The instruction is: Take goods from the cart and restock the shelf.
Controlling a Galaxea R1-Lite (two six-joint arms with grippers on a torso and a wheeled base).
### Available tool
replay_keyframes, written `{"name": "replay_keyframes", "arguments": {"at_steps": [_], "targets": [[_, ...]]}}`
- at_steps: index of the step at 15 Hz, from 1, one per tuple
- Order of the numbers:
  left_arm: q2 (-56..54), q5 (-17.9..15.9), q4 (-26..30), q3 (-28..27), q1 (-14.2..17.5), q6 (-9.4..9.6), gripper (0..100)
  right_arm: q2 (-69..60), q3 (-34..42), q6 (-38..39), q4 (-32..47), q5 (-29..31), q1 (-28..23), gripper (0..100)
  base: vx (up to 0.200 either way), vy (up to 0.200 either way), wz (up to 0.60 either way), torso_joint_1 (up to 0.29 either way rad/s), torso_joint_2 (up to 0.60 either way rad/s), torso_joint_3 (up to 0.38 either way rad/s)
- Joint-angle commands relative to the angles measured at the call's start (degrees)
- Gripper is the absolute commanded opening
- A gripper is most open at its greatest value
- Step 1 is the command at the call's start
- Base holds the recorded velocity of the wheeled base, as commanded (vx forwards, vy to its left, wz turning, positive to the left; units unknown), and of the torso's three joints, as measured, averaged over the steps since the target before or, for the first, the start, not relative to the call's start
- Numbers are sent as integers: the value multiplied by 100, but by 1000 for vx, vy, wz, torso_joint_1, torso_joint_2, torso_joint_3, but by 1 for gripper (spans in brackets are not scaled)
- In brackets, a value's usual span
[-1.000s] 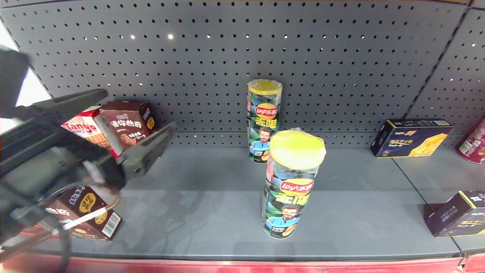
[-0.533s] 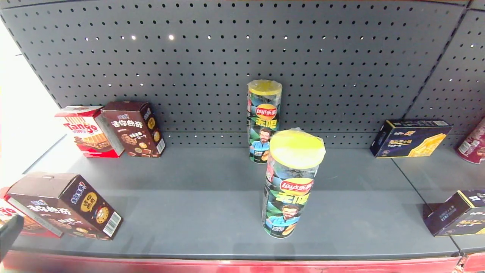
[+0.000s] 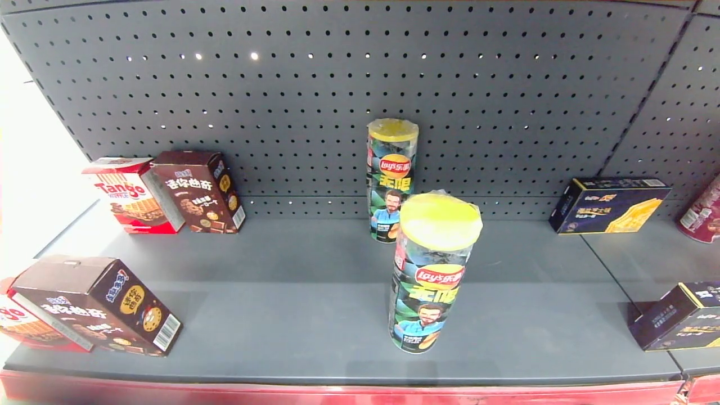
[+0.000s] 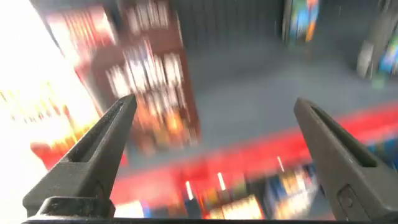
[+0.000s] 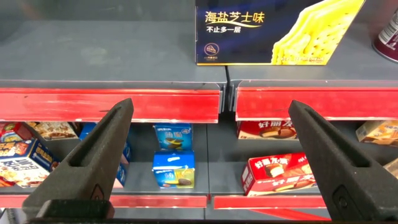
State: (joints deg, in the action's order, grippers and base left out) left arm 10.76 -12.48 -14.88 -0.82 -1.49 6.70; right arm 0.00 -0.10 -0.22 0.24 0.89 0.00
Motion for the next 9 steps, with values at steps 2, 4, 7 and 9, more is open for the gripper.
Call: {"name": "replay_keyframes", "arguments": {"at_steps": [2,4,7,9], "targets": [[-742,-26,996,82,-18,15,100,0,1,-4,2,-1,0,100,0,0,0,0,0,0],[-742,-9,1093,82,-18,-90,100,0,1,-4,2,-1,0,100,0,0,0,0,0,0],[-734,-26,1084,82,-36,-257,100,0,1,-4,2,-1,0,100,0,0,0,0,0,0],[-760,-35,1084,82,52,-293,100,0,1,-4,2,-1,0,100,0,0,0,0,0,0]]}}
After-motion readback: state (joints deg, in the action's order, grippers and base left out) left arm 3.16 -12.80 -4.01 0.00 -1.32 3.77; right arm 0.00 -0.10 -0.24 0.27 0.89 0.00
